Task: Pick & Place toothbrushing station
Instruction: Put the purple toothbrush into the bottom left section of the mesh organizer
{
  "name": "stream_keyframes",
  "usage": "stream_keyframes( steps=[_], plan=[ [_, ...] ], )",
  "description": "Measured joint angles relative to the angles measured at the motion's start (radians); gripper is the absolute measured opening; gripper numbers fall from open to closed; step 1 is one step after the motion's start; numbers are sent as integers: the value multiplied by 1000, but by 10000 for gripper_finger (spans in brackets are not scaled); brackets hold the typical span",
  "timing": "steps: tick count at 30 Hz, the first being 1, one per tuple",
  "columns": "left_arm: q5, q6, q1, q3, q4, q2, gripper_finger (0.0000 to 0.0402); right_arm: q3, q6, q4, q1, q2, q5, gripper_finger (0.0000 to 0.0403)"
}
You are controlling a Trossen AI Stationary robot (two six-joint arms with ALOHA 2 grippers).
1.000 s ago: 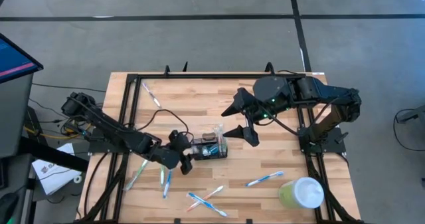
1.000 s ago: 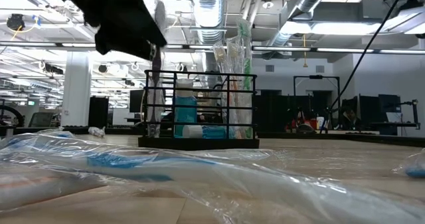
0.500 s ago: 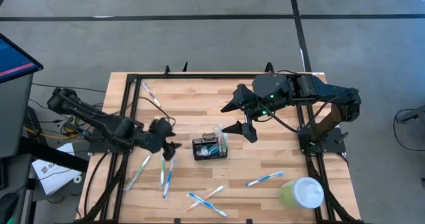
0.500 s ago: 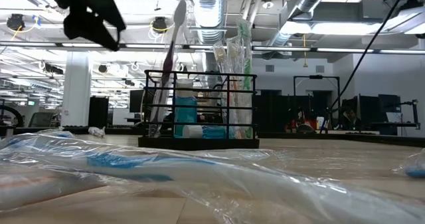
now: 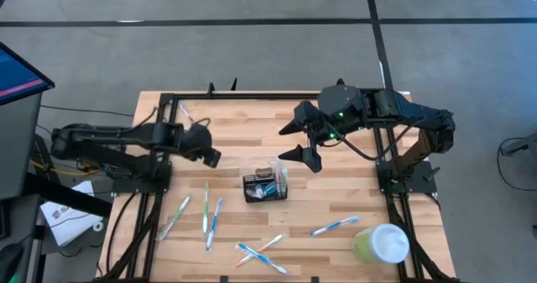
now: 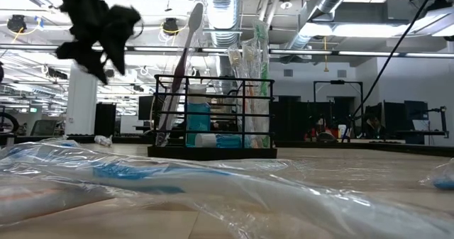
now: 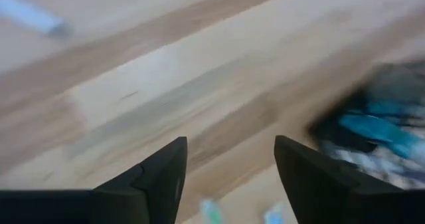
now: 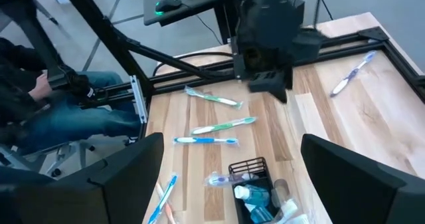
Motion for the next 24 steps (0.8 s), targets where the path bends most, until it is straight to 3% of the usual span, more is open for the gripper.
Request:
stream_keyframes(
  steps=[4,8,14,19,24],
  plan=[
    [80,-46,172,0,-86,0,210,0,3,-6,-12,0,-3,347],
    [90,-42,368,0,-85,2,208,0,2,-4,-11,0,-3,347],
    [190,36,658,0,-77,71,212,0,-11,5,-11,0,-3,347],
    [198,111,762,0,-20,195,212,0,-13,5,-11,0,-3,347],
    [205,135,795,0,73,343,212,0,-16,5,-11,0,-3,347]
  ],
)
